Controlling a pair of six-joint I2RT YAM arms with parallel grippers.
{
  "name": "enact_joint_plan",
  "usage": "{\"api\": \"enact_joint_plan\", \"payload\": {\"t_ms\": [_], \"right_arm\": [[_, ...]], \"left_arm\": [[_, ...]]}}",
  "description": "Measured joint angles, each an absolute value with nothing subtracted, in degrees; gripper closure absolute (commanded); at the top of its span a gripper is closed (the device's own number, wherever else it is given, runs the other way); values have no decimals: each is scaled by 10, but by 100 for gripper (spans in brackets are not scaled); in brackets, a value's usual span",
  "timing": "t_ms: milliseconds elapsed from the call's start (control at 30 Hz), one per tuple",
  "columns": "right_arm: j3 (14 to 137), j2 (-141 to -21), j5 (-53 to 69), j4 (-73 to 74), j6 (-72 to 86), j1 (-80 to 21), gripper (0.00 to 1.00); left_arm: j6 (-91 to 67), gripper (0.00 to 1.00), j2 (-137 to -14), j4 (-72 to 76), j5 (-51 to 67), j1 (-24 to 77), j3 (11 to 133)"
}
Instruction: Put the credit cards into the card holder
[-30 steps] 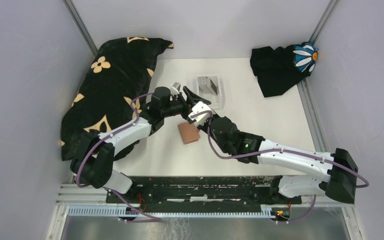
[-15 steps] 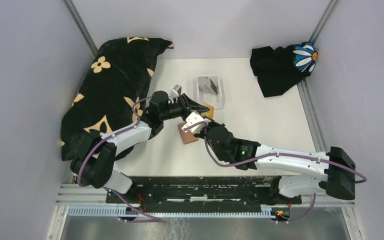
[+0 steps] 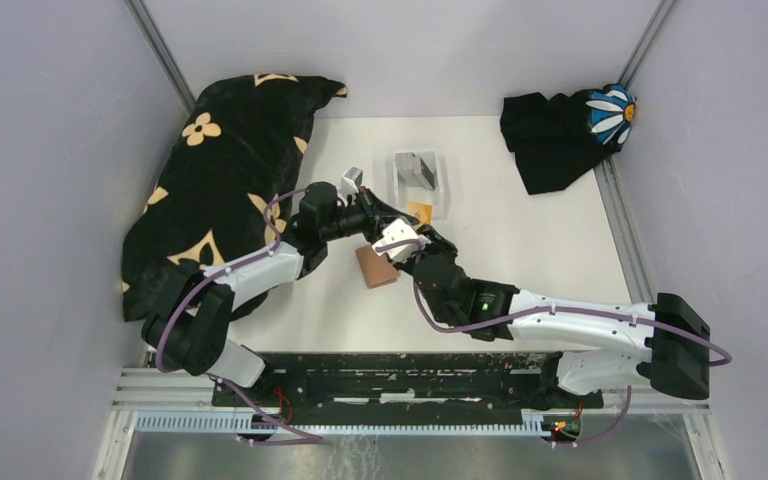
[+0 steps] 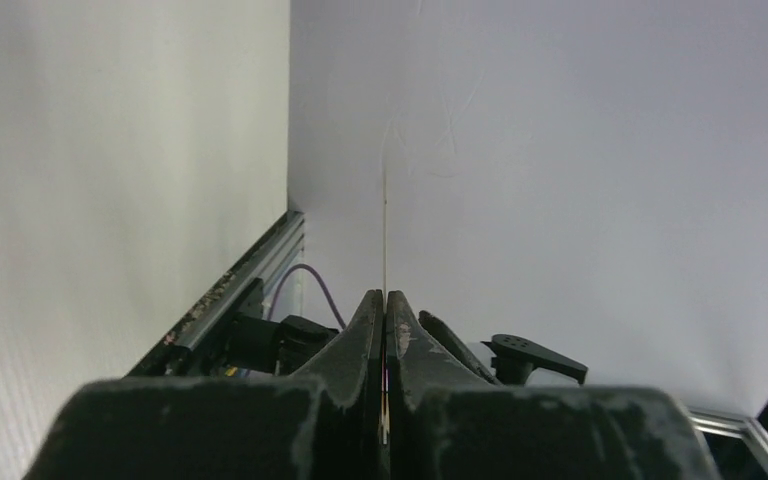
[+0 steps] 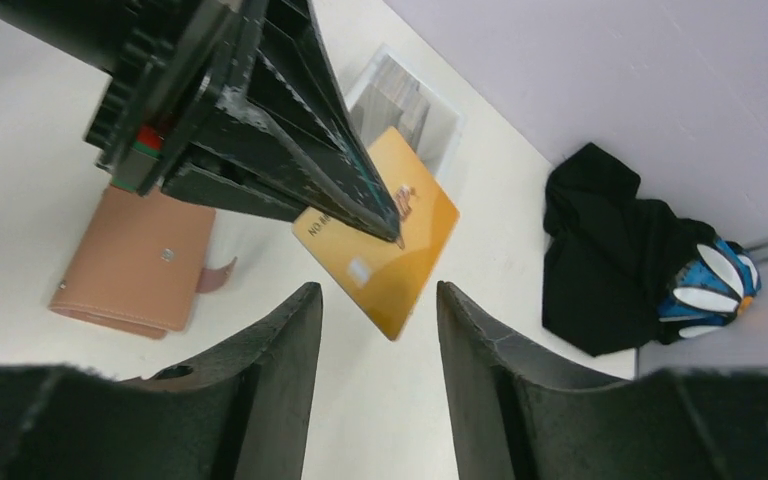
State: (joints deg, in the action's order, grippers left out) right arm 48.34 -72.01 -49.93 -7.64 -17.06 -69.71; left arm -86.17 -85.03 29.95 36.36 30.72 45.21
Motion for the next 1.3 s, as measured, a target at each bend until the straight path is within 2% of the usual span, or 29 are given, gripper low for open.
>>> {"api": "enact_joint_plan", "payload": {"t_ms": [367, 533, 933, 1100, 1300], "right_arm": [[470, -676, -530, -22, -21, -684, 41], [470, -634, -497, -11, 83, -618, 41], [466, -656, -224, -34, 304, -402, 41], [444, -705, -105, -78, 376, -346, 41], [417, -731, -17, -123, 438, -310, 41]], "left_arm": [[-746, 97, -850, 254, 268, 307, 455], [-718, 97, -848, 290, 239, 307, 437], [-713, 97, -848, 429, 232, 307, 377], [-714, 97, -863, 497, 246, 307, 377], [-714, 97, -884, 514, 257, 307, 377]]}}
